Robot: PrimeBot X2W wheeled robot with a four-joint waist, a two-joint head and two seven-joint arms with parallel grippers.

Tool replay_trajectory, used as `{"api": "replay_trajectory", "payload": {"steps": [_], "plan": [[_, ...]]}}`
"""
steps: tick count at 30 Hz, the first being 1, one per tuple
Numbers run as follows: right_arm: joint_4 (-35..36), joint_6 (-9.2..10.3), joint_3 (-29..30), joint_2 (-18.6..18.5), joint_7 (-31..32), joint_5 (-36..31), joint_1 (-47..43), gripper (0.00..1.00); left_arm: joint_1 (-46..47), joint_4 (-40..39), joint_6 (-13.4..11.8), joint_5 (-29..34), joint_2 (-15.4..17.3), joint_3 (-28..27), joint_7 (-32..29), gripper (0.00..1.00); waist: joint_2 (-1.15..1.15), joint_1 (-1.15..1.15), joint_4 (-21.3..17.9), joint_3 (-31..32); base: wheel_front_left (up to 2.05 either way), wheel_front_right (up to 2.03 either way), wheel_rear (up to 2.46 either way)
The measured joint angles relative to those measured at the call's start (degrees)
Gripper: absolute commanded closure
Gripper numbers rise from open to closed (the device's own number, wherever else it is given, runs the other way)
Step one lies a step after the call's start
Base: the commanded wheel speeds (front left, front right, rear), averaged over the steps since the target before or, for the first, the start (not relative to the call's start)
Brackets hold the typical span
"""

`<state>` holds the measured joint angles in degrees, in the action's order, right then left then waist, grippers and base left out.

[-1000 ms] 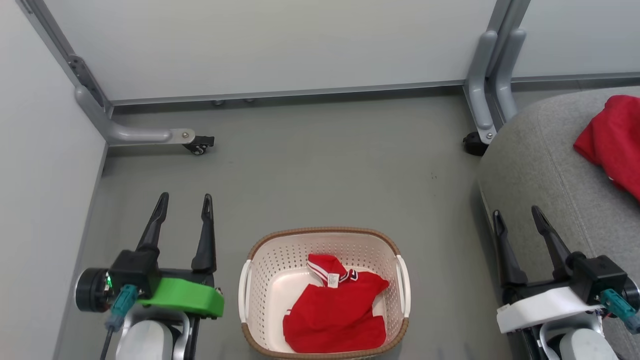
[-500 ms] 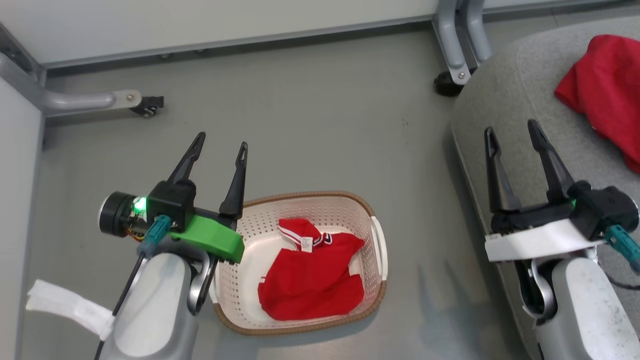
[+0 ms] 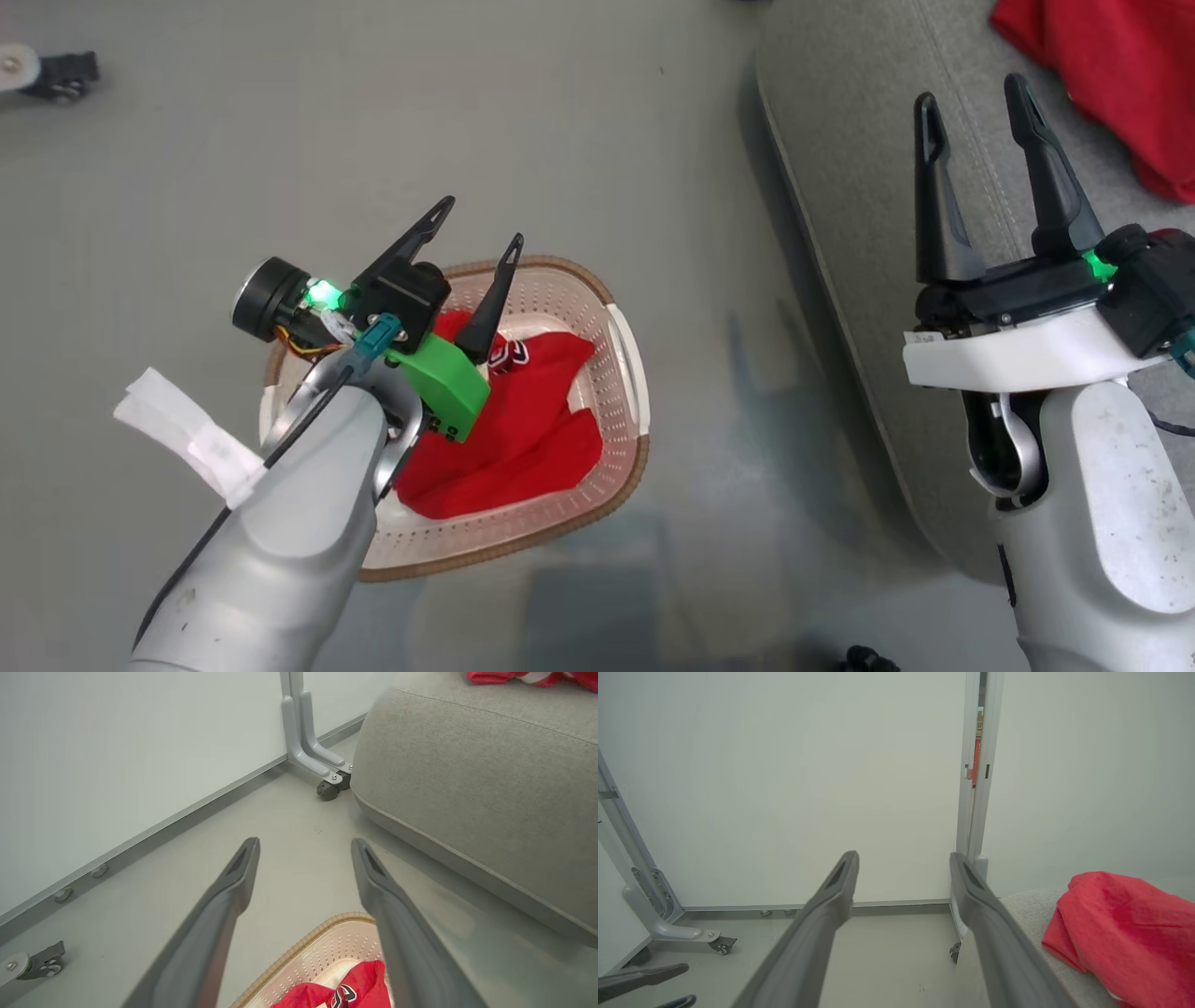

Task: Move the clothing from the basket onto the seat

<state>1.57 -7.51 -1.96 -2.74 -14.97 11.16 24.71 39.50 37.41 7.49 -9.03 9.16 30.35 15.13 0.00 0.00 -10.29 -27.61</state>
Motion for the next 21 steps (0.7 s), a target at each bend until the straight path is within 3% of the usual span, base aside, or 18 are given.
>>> {"api": "replay_trajectory", "payload": {"steps": [21], "plan": [[3.12,0.00,-2.27,0.01,-0.01,1.68,5.99,0.00,14.01,19.06,0.00,-5.72,2.00,17.16,-0.01,0.00,0.00,0.00,-6.13,-19.08,0.00,0.00,0.00]]}}
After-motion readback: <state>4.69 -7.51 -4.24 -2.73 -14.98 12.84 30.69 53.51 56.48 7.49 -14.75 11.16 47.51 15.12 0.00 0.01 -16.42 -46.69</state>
